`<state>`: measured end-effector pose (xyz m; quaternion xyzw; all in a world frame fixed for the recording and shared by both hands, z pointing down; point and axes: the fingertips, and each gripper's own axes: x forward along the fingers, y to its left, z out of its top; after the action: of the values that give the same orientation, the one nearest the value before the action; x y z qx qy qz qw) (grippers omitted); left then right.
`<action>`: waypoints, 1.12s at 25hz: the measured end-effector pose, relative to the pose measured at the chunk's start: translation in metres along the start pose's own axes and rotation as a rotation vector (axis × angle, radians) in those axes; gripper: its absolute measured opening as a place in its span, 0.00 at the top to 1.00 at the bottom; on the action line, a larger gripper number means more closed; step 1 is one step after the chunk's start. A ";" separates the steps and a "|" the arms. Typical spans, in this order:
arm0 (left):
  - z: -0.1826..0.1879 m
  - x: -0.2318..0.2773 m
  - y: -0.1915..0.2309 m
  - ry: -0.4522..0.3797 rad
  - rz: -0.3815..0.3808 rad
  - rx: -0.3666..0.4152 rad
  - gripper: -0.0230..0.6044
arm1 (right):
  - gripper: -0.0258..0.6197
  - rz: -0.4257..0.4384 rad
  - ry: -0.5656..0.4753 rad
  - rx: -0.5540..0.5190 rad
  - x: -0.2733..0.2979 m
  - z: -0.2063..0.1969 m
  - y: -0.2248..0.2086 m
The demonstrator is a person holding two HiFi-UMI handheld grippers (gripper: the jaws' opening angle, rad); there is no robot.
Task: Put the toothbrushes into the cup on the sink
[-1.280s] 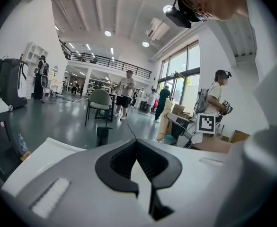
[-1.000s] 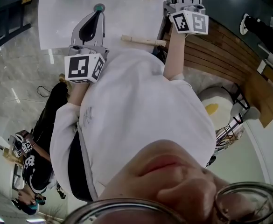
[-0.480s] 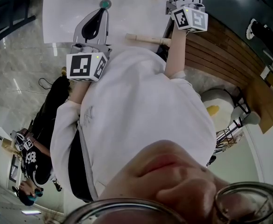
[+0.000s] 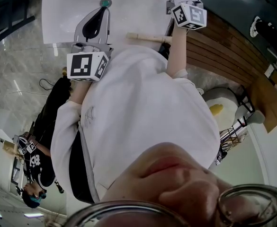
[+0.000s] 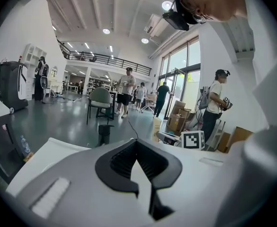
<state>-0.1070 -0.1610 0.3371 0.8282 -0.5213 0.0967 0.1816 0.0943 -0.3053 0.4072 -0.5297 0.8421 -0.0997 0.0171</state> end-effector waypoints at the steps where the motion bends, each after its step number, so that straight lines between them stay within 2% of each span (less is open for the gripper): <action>1: 0.000 0.000 0.000 0.001 0.000 -0.001 0.95 | 0.94 0.001 0.007 -0.004 0.000 -0.001 0.001; 19: -0.002 -0.005 -0.008 -0.009 -0.023 0.003 0.95 | 0.94 0.010 0.188 -0.122 -0.002 -0.036 0.013; 25: 0.001 -0.009 -0.009 -0.021 -0.020 0.004 0.96 | 0.93 -0.005 0.206 -0.099 -0.003 -0.035 0.011; 26: 0.001 -0.010 -0.010 -0.022 -0.021 0.004 0.96 | 0.90 -0.011 0.205 -0.088 -0.003 -0.034 0.010; 27: 0.001 -0.010 -0.011 -0.022 -0.023 0.005 0.96 | 0.80 -0.013 0.202 -0.078 -0.004 -0.032 0.010; 28: 0.000 -0.011 -0.012 -0.023 -0.026 0.005 0.96 | 0.74 -0.011 0.200 -0.071 -0.004 -0.030 0.010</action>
<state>-0.1008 -0.1473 0.3307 0.8364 -0.5124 0.0859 0.1747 0.0831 -0.2928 0.4347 -0.5218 0.8399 -0.1219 -0.0863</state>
